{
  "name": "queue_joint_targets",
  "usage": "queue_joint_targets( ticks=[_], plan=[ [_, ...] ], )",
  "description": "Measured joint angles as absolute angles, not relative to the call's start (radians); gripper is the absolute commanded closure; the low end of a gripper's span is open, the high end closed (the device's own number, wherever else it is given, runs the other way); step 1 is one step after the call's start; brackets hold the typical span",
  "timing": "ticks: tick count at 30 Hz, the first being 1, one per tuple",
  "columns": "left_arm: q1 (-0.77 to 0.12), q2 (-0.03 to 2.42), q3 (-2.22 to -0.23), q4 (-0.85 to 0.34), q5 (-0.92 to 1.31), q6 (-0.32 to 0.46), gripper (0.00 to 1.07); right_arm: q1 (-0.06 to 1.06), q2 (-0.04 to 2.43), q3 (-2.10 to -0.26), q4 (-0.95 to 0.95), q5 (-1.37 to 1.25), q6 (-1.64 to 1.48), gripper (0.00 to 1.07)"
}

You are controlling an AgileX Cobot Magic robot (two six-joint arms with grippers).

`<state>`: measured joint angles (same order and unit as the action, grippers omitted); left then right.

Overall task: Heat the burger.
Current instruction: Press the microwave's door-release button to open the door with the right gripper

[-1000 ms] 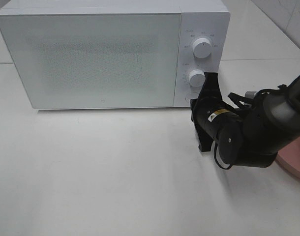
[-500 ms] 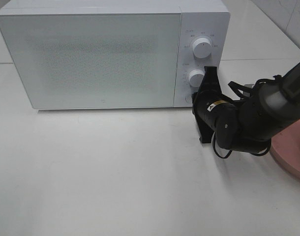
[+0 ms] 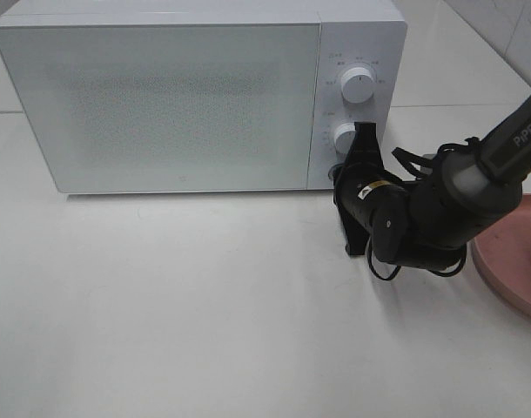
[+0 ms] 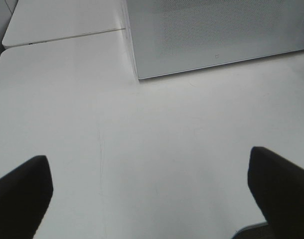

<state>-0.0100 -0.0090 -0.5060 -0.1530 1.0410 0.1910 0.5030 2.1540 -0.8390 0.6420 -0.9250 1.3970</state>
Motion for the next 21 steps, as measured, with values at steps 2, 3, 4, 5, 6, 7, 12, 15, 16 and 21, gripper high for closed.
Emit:
queue_joint_targets(
  ticks=[2,3,4,5,6,7,12,15,16,21],
  plan=[
    [-0.010,-0.009,-0.506,-0.153,1.041,0.191,0.06,0.503,2.156,-0.842,0.648,-0.932,1.395,1.07],
    [-0.010,-0.009,-0.506,-0.153,1.041,0.191,0.06,0.503,2.156,-0.842,0.648,-0.932,1.395,1.07],
    [-0.010,-0.009,-0.506,-0.153,1.041,0.191,0.06,0.503,2.158,-0.845,0.650,-0.935,1.394,1.07],
    [-0.010,-0.009,-0.506,-0.153,1.041,0.191,0.06,0.505,2.161,-0.850,0.658,-0.949,1.386,1.07],
    [-0.010,-0.009,-0.506,-0.153,1.041,0.191,0.06,0.505,2.161,-0.850,0.658,-0.949,1.386,1.07],
    [-0.010,-0.009,-0.506,-0.153,1.041,0.191,0.06,0.506,2.163,-0.853,0.665,-0.952,1.379,1.07],
    [-0.010,-0.009,-0.506,-0.153,1.041,0.191,0.06,0.517,2.173,-0.879,0.713,-0.966,1.347,1.07],
    [-0.010,-0.009,-0.506,-0.153,1.041,0.191,0.06,0.526,2.178,-0.905,0.763,-0.955,1.316,1.07],
    [-0.010,-0.009,-0.506,-0.153,1.041,0.191,0.06,0.529,2.178,-0.911,0.775,-0.948,1.312,1.07],
    [-0.010,-0.009,-0.506,-0.153,1.041,0.191,0.06,0.536,2.178,-0.924,0.811,-0.938,1.288,1.07]
  ],
)
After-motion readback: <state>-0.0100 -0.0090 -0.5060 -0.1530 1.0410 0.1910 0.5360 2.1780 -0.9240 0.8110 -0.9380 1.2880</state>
